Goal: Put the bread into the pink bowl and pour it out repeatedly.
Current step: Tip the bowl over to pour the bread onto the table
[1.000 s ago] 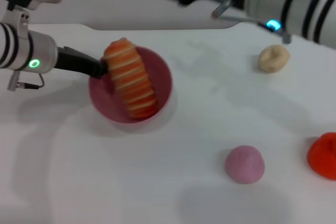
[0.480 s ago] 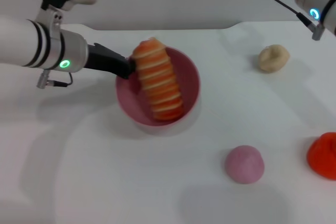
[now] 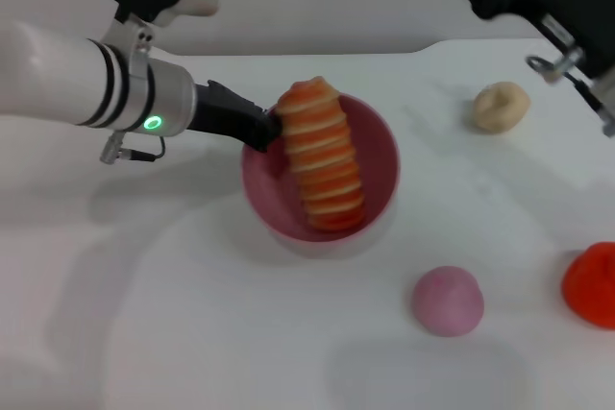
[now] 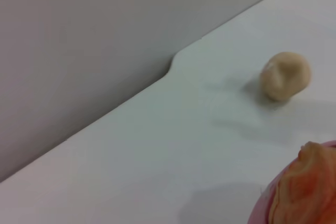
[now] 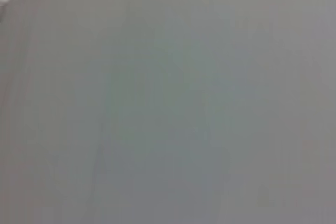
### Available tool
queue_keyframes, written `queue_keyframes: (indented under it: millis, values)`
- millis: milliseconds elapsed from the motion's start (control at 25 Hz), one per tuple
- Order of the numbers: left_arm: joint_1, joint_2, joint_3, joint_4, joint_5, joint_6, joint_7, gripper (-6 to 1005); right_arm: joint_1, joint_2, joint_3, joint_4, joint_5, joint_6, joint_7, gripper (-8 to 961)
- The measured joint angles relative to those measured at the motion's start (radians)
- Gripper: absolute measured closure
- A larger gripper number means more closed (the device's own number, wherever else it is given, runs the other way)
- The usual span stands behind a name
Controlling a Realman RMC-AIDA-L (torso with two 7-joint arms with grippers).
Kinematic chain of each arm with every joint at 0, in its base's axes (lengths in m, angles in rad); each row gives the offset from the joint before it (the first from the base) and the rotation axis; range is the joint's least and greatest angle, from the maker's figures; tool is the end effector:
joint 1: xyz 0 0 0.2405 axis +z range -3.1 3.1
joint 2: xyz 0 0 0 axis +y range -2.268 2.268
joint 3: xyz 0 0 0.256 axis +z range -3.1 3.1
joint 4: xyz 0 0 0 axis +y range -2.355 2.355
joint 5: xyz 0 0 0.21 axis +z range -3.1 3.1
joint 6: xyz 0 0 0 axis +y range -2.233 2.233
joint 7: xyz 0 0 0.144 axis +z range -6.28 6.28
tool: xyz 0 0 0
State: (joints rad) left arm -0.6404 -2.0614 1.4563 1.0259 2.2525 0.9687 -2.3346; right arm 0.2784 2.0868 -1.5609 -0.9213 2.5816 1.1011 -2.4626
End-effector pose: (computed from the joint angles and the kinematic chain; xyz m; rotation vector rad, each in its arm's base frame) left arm -0.1764 0.4055 -0.0410 -2.5496 -0.7619 -0.0190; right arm 0.1713 0.3460 0.0180 -1.9943 0.0522 1.1840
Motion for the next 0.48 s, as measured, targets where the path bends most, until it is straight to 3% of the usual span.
queue_keyframes:
  millis: [160, 480]
  values:
    - [-0.004, 0.0, 0.061, 0.012, -0.02, -0.03, 0.009, 956, -0.029, 0.0, 0.039, 0.089, 0.07, 0.115, -0.133, 309]
    - [-0.012, -0.004, 0.207, 0.045, -0.083, -0.139, 0.062, 955, -0.076, 0.001, 0.264, 0.242, 0.097, 0.27, -0.173, 308]
